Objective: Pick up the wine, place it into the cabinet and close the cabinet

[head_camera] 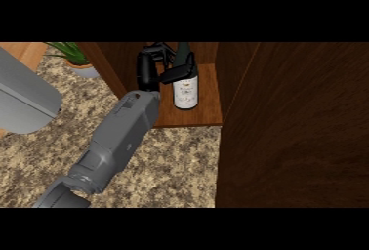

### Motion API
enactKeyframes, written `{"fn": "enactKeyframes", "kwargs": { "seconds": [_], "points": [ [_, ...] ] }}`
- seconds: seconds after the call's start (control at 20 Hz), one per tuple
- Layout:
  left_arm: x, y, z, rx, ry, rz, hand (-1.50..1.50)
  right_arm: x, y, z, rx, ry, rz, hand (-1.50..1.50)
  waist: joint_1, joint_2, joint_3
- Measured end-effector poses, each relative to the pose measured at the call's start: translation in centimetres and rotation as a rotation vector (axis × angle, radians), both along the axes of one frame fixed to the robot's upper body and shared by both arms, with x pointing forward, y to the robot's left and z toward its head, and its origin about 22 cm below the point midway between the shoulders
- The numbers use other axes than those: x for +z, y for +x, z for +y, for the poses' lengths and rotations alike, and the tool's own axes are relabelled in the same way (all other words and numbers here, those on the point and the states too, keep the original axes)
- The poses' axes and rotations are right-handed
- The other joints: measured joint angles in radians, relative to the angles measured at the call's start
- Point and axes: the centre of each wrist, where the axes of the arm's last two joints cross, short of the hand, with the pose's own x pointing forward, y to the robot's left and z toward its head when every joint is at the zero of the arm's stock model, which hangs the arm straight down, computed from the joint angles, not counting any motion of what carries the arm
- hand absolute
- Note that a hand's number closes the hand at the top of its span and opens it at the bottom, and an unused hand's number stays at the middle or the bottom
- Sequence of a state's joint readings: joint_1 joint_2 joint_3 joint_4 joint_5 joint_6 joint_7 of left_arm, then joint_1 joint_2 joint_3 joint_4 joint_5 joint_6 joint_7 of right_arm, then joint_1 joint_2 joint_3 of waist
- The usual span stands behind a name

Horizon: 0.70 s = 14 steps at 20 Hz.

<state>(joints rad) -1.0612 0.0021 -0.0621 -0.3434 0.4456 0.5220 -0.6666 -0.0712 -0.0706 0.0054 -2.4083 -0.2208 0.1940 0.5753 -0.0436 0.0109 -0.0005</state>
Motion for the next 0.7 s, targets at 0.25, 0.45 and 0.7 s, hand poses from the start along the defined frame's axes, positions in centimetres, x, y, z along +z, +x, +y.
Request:
{"fn": "enactKeyframes", "kwargs": {
  "seconds": [0.25, 0.45, 0.7],
  "points": [
    [-0.07, 0.14, 0.07, -0.013, -0.078, 0.024, 1.50, -0.17, 0.08, 0.02, 0.003, 0.005, 0.003, -1.50, -0.004, -0.005, 0.003],
    [-0.15, 0.24, 0.19, -0.019, -0.109, 0.016, 1.50, 0.31, 0.29, 0.09, 0.005, 0.003, -0.007, -1.50, -0.010, -0.007, 0.006],
    [-0.30, 0.37, 0.28, -0.009, -0.120, 0.021, 1.50, 0.07, 0.13, 0.33, 0.024, 0.006, -0.001, -1.50, -0.014, -0.005, 0.006]
  ]
}}
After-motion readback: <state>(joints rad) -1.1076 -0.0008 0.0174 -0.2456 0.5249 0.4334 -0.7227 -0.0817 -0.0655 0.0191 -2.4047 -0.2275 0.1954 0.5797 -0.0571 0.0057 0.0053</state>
